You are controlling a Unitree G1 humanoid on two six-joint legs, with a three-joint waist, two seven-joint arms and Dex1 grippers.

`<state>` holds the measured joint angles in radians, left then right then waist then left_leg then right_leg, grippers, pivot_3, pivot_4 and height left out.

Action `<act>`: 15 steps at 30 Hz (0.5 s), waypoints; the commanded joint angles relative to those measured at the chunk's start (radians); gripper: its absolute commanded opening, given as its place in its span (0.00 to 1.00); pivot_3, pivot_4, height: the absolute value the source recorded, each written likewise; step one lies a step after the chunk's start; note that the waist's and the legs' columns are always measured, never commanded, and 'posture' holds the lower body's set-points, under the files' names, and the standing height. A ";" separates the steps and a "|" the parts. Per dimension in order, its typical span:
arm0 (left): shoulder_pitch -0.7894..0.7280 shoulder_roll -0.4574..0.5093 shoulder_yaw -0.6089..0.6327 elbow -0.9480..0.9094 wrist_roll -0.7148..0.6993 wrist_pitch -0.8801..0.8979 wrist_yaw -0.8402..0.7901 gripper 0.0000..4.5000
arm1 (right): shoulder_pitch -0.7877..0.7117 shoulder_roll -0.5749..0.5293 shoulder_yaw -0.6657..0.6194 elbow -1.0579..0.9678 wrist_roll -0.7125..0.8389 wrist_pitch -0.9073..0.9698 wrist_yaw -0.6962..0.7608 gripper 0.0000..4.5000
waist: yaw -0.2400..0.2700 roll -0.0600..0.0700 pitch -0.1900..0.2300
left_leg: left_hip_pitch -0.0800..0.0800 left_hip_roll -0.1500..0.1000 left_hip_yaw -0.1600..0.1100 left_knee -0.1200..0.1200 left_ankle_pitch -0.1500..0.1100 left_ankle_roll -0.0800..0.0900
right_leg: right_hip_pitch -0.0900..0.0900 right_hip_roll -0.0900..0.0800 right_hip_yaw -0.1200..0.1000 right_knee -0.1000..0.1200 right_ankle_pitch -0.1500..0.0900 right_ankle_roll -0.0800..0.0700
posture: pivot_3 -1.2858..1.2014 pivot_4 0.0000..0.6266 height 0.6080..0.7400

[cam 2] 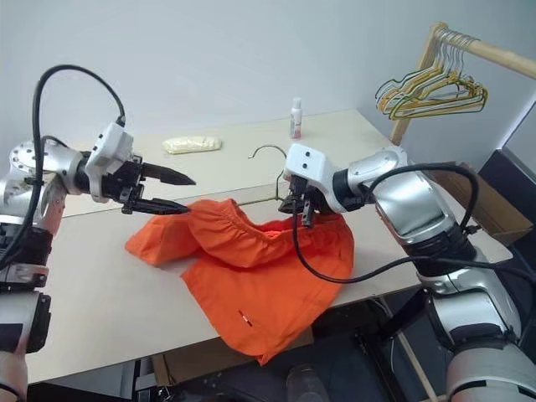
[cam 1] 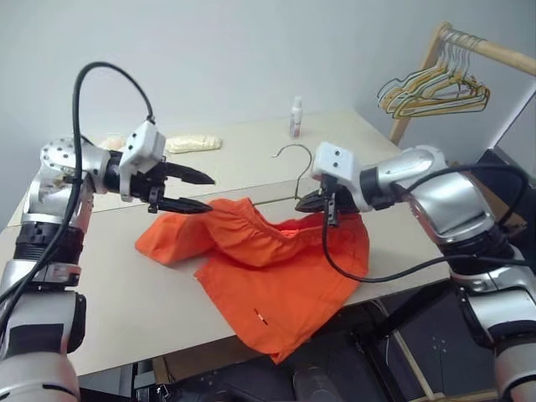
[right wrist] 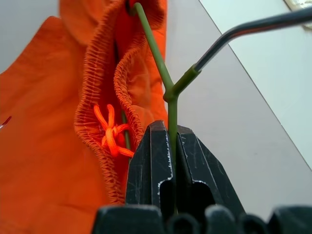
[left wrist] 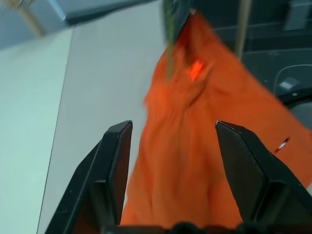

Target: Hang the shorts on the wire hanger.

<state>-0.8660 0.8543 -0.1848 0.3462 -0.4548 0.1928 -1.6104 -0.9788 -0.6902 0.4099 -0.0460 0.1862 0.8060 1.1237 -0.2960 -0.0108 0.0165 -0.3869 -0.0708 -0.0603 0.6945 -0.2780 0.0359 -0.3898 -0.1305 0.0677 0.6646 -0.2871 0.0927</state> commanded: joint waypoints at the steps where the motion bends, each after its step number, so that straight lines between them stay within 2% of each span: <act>1: -0.011 0.012 -0.084 -0.003 0.000 -0.073 -0.004 0.66 | -0.051 0.022 0.001 0.021 -0.025 -0.017 -0.002 0.00 | 0.001 0.000 0.000 | 0.000 0.000 0.000 0.000 0.000 0.000 | 0.000 0.000 0.000 0.000 0.000 0.000 | 0.42 0.00 1.00; 7: -0.096 -0.131 -0.117 0.211 0.256 -0.235 0.148 0.66 | -0.062 0.030 -0.012 0.009 -0.021 -0.022 0.015 0.00 | 0.007 0.000 0.000 | -0.002 -0.001 0.000 0.001 0.000 0.000 | 0.000 0.000 -0.001 -0.001 0.000 0.000 | 0.41 0.00 1.00; 10: -0.131 -0.199 -0.067 0.279 0.246 -0.248 0.162 0.66 | -0.060 0.028 -0.014 0.001 -0.023 -0.024 0.022 0.00 | 0.004 0.000 0.000 | -0.003 -0.001 0.000 0.002 0.000 0.000 | -0.001 0.000 -0.002 -0.001 0.000 0.000 | 0.41 0.00 1.00; 15: -0.167 -0.213 0.023 0.326 0.150 -0.207 0.016 0.66 | -0.055 0.023 -0.019 -0.007 -0.026 -0.023 0.023 0.00 | -0.024 0.000 0.000 | -0.004 0.000 0.000 0.001 0.000 0.000 | -0.003 0.000 -0.001 -0.001 0.000 0.000 | 0.41 0.00 1.00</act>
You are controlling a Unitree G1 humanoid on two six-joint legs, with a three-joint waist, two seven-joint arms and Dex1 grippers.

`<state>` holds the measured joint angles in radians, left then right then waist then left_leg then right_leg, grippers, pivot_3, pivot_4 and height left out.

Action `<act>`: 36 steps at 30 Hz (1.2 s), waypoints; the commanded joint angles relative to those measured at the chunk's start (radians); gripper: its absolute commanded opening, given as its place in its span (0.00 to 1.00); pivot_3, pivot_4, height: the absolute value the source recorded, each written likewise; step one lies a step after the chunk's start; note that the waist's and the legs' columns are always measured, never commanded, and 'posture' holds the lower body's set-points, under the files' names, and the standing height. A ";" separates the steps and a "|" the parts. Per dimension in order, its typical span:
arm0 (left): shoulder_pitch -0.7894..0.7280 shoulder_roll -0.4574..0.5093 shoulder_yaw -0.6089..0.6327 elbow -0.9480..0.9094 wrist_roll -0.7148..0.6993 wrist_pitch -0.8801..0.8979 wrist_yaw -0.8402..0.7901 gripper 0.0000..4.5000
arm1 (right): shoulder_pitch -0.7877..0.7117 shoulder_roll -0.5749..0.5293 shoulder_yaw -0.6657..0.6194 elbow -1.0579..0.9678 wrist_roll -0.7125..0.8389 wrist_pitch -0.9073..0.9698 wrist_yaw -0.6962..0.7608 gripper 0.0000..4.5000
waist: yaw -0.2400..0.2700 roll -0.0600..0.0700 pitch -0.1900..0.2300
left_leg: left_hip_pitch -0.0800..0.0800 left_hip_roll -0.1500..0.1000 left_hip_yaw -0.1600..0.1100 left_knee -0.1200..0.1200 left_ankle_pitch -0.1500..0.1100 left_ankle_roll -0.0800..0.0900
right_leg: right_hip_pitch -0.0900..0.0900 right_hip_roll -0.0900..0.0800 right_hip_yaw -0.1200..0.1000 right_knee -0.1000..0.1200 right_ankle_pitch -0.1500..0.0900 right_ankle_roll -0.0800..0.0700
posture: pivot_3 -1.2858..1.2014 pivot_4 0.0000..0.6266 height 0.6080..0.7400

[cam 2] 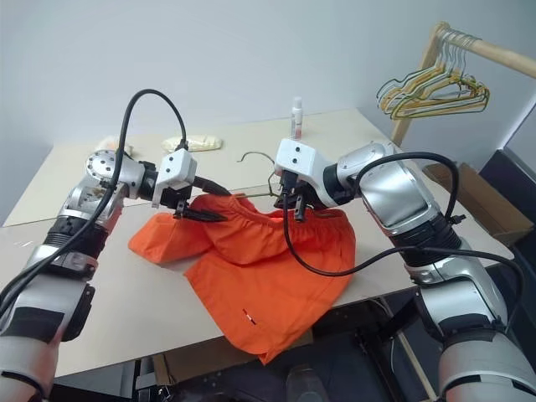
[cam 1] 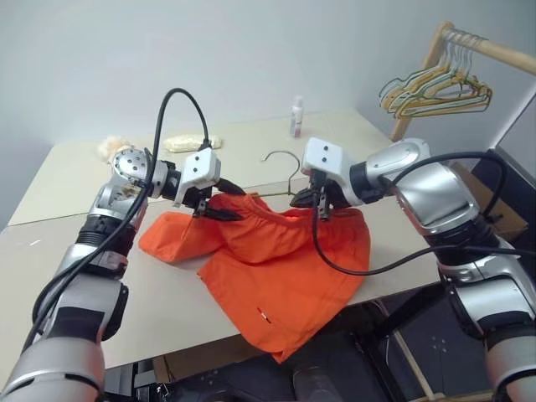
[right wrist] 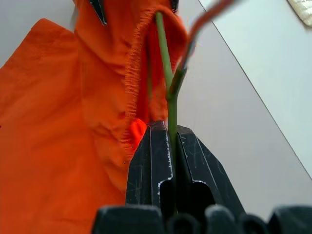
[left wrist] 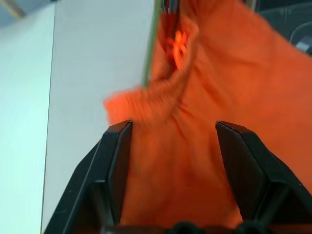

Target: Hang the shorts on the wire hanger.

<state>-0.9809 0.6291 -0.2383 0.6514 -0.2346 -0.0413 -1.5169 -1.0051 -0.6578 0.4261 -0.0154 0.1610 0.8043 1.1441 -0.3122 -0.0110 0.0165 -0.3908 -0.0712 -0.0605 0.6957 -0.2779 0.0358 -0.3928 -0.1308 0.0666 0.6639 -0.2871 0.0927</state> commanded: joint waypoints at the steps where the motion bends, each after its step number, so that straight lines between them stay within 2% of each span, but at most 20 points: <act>1: -0.057 0.012 0.090 0.027 -0.084 0.039 -0.092 0.66 | -0.027 -0.011 -0.036 -0.040 -0.001 -0.021 0.003 0.00 | -0.013 0.000 0.000 | 0.000 0.000 0.000 0.000 0.000 0.000 | 0.000 0.000 0.000 0.000 0.000 0.000 | 0.40 0.00 1.00; 5: -0.096 0.009 0.091 0.086 -0.039 0.032 -0.089 0.66 | -0.023 -0.015 -0.040 -0.047 0.001 -0.018 0.006 0.00 | -0.026 0.000 0.000 | 0.001 0.000 0.000 0.000 0.000 0.000 | 0.001 0.000 0.000 0.000 0.000 0.000 | 0.40 0.00 1.00; 10: -0.091 0.022 -0.014 0.093 -0.010 -0.002 -0.097 0.66 | -0.033 -0.015 -0.049 -0.052 0.010 -0.016 0.015 0.00 | -0.030 0.000 0.000 | 0.001 0.000 0.000 0.000 0.000 0.000 | 0.002 0.000 0.000 0.001 0.000 0.000 | 0.40 0.00 1.00; 13: -0.101 -0.015 -0.069 0.161 0.143 -0.105 -0.042 0.66 | -0.042 -0.014 -0.054 -0.054 0.013 -0.017 0.020 0.00 | -0.030 0.000 0.000 | 0.002 0.000 0.000 0.000 0.000 0.000 | 0.002 0.000 0.000 0.001 0.000 0.000 | 0.40 0.00 1.00; 15: -0.115 -0.035 -0.082 0.203 0.191 -0.128 -0.014 0.66 | -0.042 -0.013 -0.057 -0.061 0.018 -0.015 0.022 0.00 | -0.030 0.000 0.000 | 0.001 0.000 0.000 0.000 0.000 0.000 | 0.002 0.000 0.000 0.001 0.000 0.000 | 0.40 0.00 1.00; 18: -0.122 -0.051 -0.069 0.238 0.211 -0.161 -0.017 0.53 | -0.042 -0.015 -0.060 -0.068 0.023 -0.011 0.020 0.00 | -0.031 0.000 0.000 | 0.001 0.000 0.000 0.000 0.000 0.000 | 0.002 0.000 0.000 0.001 0.000 0.000 | 0.40 0.00 1.00; 25: -0.126 -0.068 -0.030 0.261 0.204 -0.158 -0.024 0.04 | -0.044 -0.018 -0.074 -0.072 0.036 0.003 0.014 0.00 | -0.033 0.000 0.000 | 0.001 0.000 0.000 0.000 0.000 0.000 | 0.002 0.000 0.000 0.000 0.000 0.000 | 0.40 0.00 1.00; 26: -0.127 -0.068 -0.025 0.259 0.203 -0.154 -0.027 0.01 | -0.043 -0.018 -0.074 -0.072 0.036 0.002 0.013 0.00 | -0.033 0.000 0.000 | 0.001 0.000 0.000 0.000 0.000 0.000 | 0.002 0.000 0.000 0.000 0.000 0.000 | 0.40 0.00 1.00; 30: -0.126 -0.067 -0.001 0.249 0.189 -0.123 -0.041 0.01 | -0.035 -0.020 -0.075 -0.074 0.027 -0.026 0.003 0.00 | -0.034 0.000 0.000 | 0.000 0.000 0.000 0.000 0.000 0.000 | 0.002 0.000 0.000 0.001 0.000 0.000 | 0.40 0.00 1.00; 33: -0.128 -0.064 0.018 0.252 0.185 -0.095 -0.039 0.00 | -0.028 -0.034 -0.090 -0.075 0.019 -0.022 -0.016 0.18 | -0.034 0.000 0.000 | 0.000 0.000 0.000 0.000 0.000 0.000 | 0.002 0.000 0.000 0.001 0.000 0.000 | 0.39 0.00 1.00; 36: -0.129 -0.061 0.036 0.258 0.182 -0.070 -0.035 0.00 | -0.020 -0.071 -0.138 -0.086 0.035 -0.010 -0.019 0.40 | -0.033 0.000 0.000 | 0.000 0.000 0.000 0.000 0.000 0.000 | 0.002 0.000 0.000 0.001 0.000 0.000 | 0.39 0.00 1.00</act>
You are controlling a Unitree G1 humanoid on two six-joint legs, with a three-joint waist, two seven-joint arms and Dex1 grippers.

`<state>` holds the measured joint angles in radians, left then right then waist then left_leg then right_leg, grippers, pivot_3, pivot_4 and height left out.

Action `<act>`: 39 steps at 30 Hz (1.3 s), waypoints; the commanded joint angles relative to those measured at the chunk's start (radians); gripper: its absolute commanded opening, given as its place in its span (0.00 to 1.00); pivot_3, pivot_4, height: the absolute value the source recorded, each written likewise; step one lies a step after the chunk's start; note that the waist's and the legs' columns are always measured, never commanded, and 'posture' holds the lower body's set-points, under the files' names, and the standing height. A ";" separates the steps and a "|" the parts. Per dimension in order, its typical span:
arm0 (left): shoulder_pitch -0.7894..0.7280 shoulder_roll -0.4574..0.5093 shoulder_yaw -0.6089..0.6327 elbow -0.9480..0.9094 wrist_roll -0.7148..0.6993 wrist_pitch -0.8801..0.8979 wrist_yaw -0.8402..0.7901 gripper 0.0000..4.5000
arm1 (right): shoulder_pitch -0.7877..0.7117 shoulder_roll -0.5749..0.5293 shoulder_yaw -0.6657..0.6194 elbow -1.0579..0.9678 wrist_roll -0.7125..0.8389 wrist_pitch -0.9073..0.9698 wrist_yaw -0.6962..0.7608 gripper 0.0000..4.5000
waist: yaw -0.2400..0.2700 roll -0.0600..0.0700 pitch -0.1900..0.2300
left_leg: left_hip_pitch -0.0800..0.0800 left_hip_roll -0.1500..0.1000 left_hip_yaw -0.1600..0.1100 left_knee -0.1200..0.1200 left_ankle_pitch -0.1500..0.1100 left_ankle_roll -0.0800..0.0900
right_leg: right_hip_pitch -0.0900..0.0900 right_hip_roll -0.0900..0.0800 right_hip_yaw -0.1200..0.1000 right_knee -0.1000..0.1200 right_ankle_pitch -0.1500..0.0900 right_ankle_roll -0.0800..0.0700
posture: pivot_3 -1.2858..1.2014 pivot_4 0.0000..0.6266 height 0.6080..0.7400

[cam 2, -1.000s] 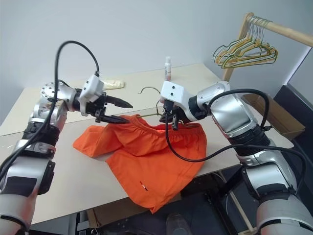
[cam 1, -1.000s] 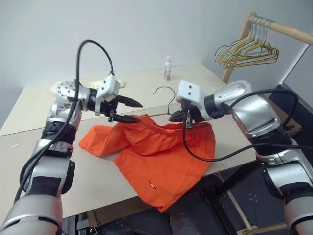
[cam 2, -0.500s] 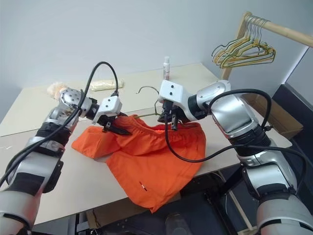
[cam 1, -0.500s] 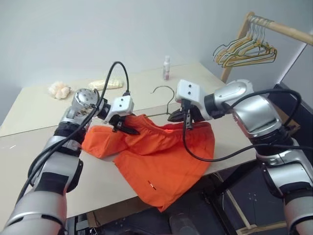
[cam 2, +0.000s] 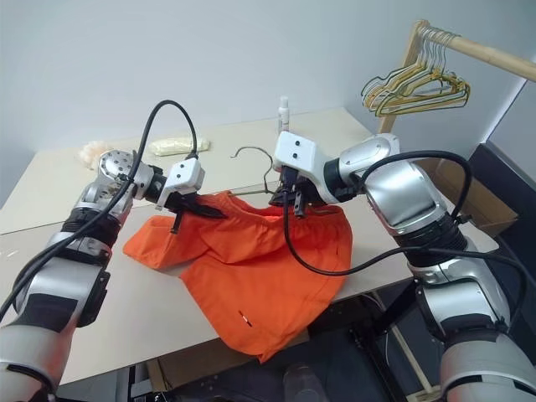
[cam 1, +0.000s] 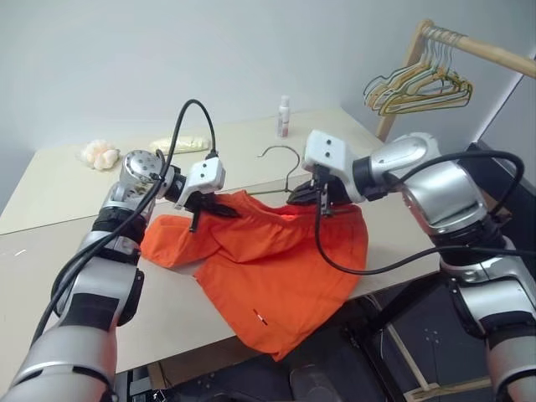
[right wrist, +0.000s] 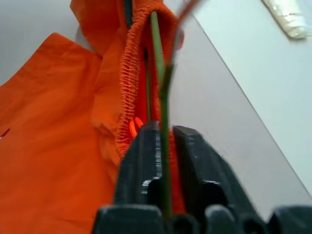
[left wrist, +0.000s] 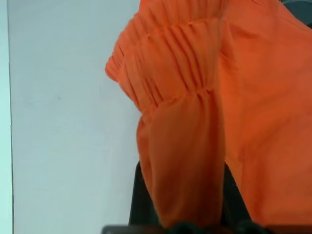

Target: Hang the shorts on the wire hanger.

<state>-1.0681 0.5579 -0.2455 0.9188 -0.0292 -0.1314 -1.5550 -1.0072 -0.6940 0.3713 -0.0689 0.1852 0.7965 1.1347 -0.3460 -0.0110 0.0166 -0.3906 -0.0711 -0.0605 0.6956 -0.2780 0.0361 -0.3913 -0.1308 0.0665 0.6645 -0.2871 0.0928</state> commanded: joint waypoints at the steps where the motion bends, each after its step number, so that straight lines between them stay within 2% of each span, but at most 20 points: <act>1: -0.041 0.012 0.048 -0.011 -0.024 0.028 -0.001 0.00 | -0.013 -0.047 -0.109 -0.039 0.021 0.010 -0.017 0.48 | 0.002 0.000 0.000 | 0.000 0.000 0.000 0.000 0.000 0.000 | 0.000 0.000 0.000 0.000 0.000 0.000 | 0.39 0.00 1.00; 5: -0.033 0.022 0.065 -0.015 -0.023 0.047 0.000 0.00 | 0.075 -0.170 -0.275 -0.111 0.084 0.050 -0.016 0.81 | 0.006 0.000 0.000 | -0.001 0.000 0.000 0.000 0.000 0.000 | 0.000 0.000 -0.001 0.000 0.000 0.000 | 0.40 0.00 1.00; 8: -0.029 0.023 0.072 -0.023 -0.028 0.061 0.000 0.00 | 0.181 -0.259 -0.327 -0.160 0.093 0.029 -0.005 1.00 | 0.008 0.000 0.000 | -0.001 0.000 -0.001 0.000 -0.001 0.001 | 0.001 -0.001 -0.001 -0.001 0.000 0.000 | 0.39 0.00 1.00; 12: -0.030 0.020 0.074 -0.023 -0.027 0.062 0.000 0.00 | 0.308 -0.341 -0.293 -0.176 0.040 -0.035 -0.003 1.00 | 0.001 0.000 0.000 | 0.000 0.000 0.000 0.000 -0.001 0.001 | 0.002 -0.001 0.000 -0.002 0.000 0.000 | 0.39 0.00 1.00; 18: -0.031 0.009 0.075 -0.028 -0.027 0.062 -0.004 0.00 | 0.236 -0.248 -0.142 -0.057 -0.039 -0.069 -0.024 1.00 | -0.023 0.000 0.000 | 0.003 0.001 0.001 -0.001 -0.001 0.001 | 0.002 0.000 0.002 -0.002 0.000 0.001 | 0.39 0.00 1.00; 21: -0.026 0.009 0.073 -0.036 -0.024 0.062 -0.008 0.00 | 0.172 -0.203 -0.081 -0.023 -0.051 -0.079 0.017 0.87 | -0.029 0.000 0.000 | 0.002 0.001 0.001 -0.001 -0.001 0.001 | 0.002 0.000 0.002 -0.001 0.000 0.001 | 0.39 0.00 1.00; 32: 0.008 0.006 0.032 -0.069 0.028 0.004 -0.003 0.00 | 0.052 -0.161 0.087 0.049 -0.125 -0.137 0.183 0.05 | -0.024 0.000 0.000 | 0.001 0.000 0.001 0.000 -0.001 0.001 | 0.002 0.000 0.001 -0.001 0.000 0.001 | 0.39 0.00 1.00; 33: 0.008 0.002 0.032 -0.070 0.030 0.005 -0.002 0.00 | 0.052 -0.161 0.096 0.047 -0.130 -0.143 0.196 0.00 | -0.025 0.000 0.000 | 0.001 0.000 0.001 0.000 -0.001 0.001 | 0.002 0.000 0.001 -0.001 0.000 0.001 | 0.39 0.00 1.00; 38: 0.009 -0.019 0.037 -0.066 0.025 -0.045 -0.001 0.00 | 0.068 -0.141 0.095 0.033 -0.138 -0.111 0.208 0.00 | -0.026 0.000 0.000 | 0.001 0.000 0.001 0.000 -0.001 0.001 | 0.002 0.000 0.001 -0.001 0.000 0.001 | 0.39 0.00 1.00; 39: 0.005 -0.023 0.051 -0.060 0.015 -0.051 0.009 0.06 | 0.083 -0.142 0.078 0.021 -0.125 -0.086 0.204 0.00 | -0.026 0.000 0.000 | 0.001 0.000 0.001 0.000 -0.001 0.001 | 0.002 0.000 0.001 -0.001 0.000 0.001 | 0.39 0.00 1.00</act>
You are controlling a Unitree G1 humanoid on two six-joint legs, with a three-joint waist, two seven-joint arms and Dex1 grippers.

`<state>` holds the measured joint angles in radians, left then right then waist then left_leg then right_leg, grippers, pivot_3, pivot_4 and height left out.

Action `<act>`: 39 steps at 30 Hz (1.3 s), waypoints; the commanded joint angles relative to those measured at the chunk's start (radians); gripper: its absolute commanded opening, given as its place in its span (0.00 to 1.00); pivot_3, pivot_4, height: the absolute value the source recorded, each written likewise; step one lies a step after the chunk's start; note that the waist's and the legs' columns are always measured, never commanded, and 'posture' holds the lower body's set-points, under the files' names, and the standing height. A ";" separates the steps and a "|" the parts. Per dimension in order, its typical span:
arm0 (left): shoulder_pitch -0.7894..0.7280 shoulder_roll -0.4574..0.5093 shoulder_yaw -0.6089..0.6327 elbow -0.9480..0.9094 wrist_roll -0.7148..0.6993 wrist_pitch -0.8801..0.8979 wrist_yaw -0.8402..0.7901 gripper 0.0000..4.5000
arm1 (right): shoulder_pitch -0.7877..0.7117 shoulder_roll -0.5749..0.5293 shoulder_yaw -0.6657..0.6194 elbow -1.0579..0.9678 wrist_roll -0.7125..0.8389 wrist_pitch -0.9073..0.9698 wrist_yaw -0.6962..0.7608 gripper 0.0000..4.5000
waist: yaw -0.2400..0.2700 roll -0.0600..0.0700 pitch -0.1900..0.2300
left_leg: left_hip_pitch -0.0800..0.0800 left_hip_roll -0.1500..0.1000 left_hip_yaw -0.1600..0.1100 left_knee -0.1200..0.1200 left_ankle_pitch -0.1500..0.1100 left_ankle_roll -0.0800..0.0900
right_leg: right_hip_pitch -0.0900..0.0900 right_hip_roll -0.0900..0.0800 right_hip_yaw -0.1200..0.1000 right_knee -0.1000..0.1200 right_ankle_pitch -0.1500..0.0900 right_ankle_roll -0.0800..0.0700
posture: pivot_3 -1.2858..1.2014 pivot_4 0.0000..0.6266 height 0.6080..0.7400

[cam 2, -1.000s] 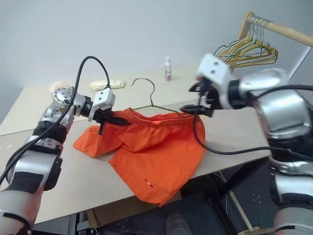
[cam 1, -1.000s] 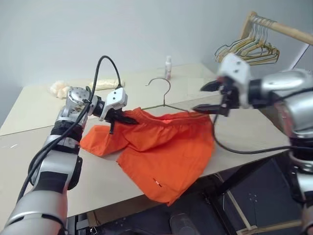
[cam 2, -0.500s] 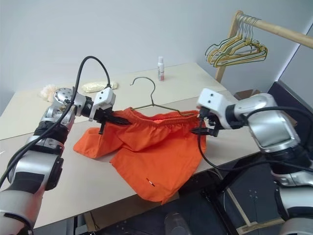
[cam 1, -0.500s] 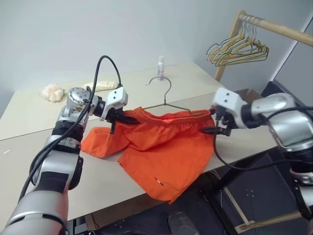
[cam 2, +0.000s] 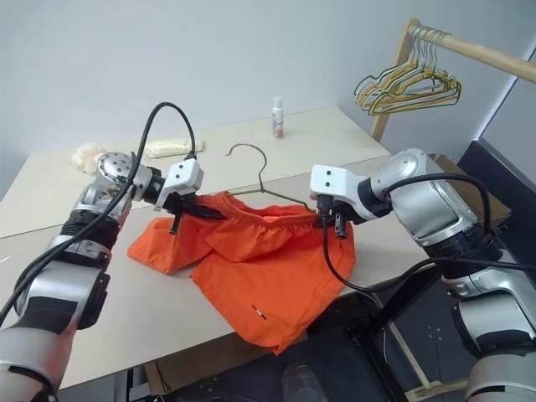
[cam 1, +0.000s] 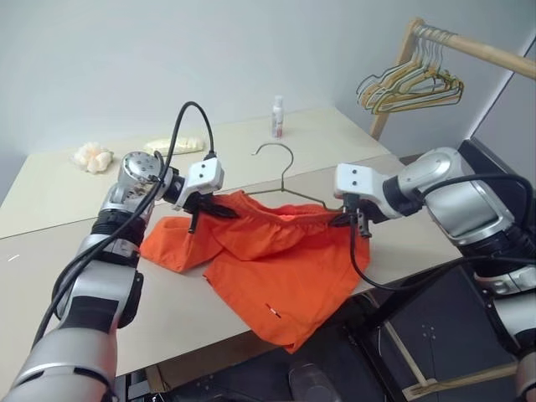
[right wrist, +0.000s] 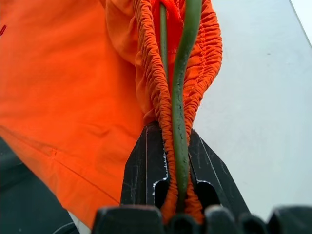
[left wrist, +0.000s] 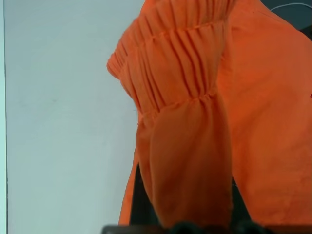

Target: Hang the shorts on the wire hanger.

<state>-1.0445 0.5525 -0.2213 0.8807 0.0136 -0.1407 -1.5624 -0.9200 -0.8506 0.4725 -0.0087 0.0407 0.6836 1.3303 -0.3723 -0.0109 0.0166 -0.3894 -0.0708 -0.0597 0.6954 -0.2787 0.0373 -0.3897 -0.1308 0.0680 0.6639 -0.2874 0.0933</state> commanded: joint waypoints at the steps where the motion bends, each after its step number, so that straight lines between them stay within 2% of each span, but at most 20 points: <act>1: -0.025 -0.019 0.041 -0.017 -0.042 -0.031 0.016 0.12 | 0.014 0.007 -0.039 -0.056 0.031 0.046 0.006 0.00 | 0.001 0.000 0.000 | 0.000 0.000 0.000 0.000 0.000 0.000 | 0.000 0.000 0.000 0.000 0.000 0.000 | 0.39 0.00 1.00; 2: -0.030 -0.020 0.052 -0.013 -0.051 -0.022 0.015 0.16 | 0.027 0.002 -0.050 -0.068 0.039 0.059 0.004 0.00 | 0.003 0.000 0.000 | 0.000 0.000 0.000 0.000 0.000 0.000 | 0.000 0.000 0.000 0.000 0.000 0.000 | 0.39 0.00 1.00; 6: -0.048 -0.004 0.099 -0.009 -0.100 0.017 -0.009 0.43 | 0.114 -0.039 -0.120 -0.151 0.083 0.136 -0.023 0.00 | 0.002 0.000 0.000 | -0.001 0.000 -0.001 0.000 0.000 0.000 | 0.000 0.000 0.000 0.000 0.000 0.000 | 0.39 0.00 1.00; 10: -0.080 0.013 0.190 -0.002 -0.162 0.054 0.065 0.72 | 0.255 -0.075 -0.239 -0.268 0.156 0.271 -0.094 0.00 | 0.004 0.000 0.000 | -0.001 0.000 -0.001 0.000 0.000 0.000 | 0.000 0.000 -0.001 0.000 0.000 0.000 | 0.39 0.00 1.00; 13: -0.086 0.013 0.279 -0.072 -0.255 0.160 0.120 0.96 | 0.404 -0.072 -0.391 -0.357 0.212 0.416 -0.185 0.00 | 0.005 0.000 0.000 | 0.000 0.000 -0.001 0.000 0.000 0.000 | 0.001 0.000 -0.001 0.000 0.000 0.000 | 0.39 0.00 1.00; 14: -0.079 0.011 0.303 -0.110 -0.282 0.199 0.140 1.00 | 0.451 -0.069 -0.442 -0.384 0.225 0.459 -0.215 0.00 | 0.006 0.000 0.000 | 0.000 0.000 -0.001 0.000 0.000 0.000 | 0.001 0.000 -0.001 0.000 0.000 0.000 | 0.39 0.00 1.00; 18: 0.018 -0.006 0.351 -0.396 -0.440 0.463 0.170 1.00 | 0.579 -0.015 -0.680 -0.474 0.249 0.688 -0.353 0.00 | 0.014 0.000 0.000 | -0.001 0.000 -0.002 0.000 0.000 0.000 | 0.001 -0.001 0.000 0.001 0.000 0.000 | 0.38 0.00 1.00; 21: 0.114 -0.050 0.368 -0.637 -0.556 0.618 0.262 1.00 | 0.593 0.062 -0.868 -0.511 0.226 0.889 -0.463 0.00 | 0.019 0.001 -0.001 | 0.000 0.001 -0.002 0.000 0.000 0.000 | 0.001 -0.001 0.001 0.001 0.000 0.000 | 0.37 0.00 1.00; 25: 0.199 -0.123 0.371 -0.833 -0.647 0.714 0.385 1.00 | 0.605 0.178 -1.069 -0.509 0.217 0.931 -0.633 0.00 | 0.027 0.002 -0.002 | 0.001 0.001 -0.002 0.000 0.000 0.000 | 0.002 0.000 0.002 0.000 0.000 0.000 | 0.36 0.00 1.00; 28: 0.228 -0.164 0.358 -0.891 -0.678 0.743 0.443 1.00 | 0.541 0.283 -1.193 -0.500 0.209 0.931 -0.784 0.00 | 0.022 0.006 -0.004 | 0.000 0.001 -0.001 0.000 0.000 0.000 | 0.002 0.000 0.003 0.000 0.000 0.000 | 0.35 0.00 1.00; 32: 0.237 -0.184 0.342 -0.905 -0.696 0.760 0.478 1.00 | 0.426 0.336 -1.302 -0.442 0.205 0.931 -0.963 0.00 | -0.004 0.015 -0.010 | 0.001 0.000 0.000 0.000 0.000 0.000 | 0.003 -0.001 0.003 0.000 0.000 0.000 | 0.35 0.00 1.00; 39: 0.242 -0.173 0.318 -0.918 -0.710 0.760 0.479 1.00 | 0.168 0.247 -1.448 -0.230 0.249 0.931 -1.236 0.00 | -0.047 0.018 -0.012 | 0.003 0.001 0.002 -0.002 0.000 0.000 | 0.005 0.001 0.004 0.000 0.000 0.000 | 0.35 0.00 1.00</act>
<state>-0.7947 0.3683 0.0896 -0.0094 -0.6729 0.6184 -1.0874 -0.6827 -0.5582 -0.9318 -0.2702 0.2602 1.6069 0.1618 -0.4191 0.0074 0.0044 -0.3863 -0.0701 -0.0579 0.6938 -0.2785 0.0379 -0.3841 -0.1301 0.0723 0.6635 -0.2874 0.0933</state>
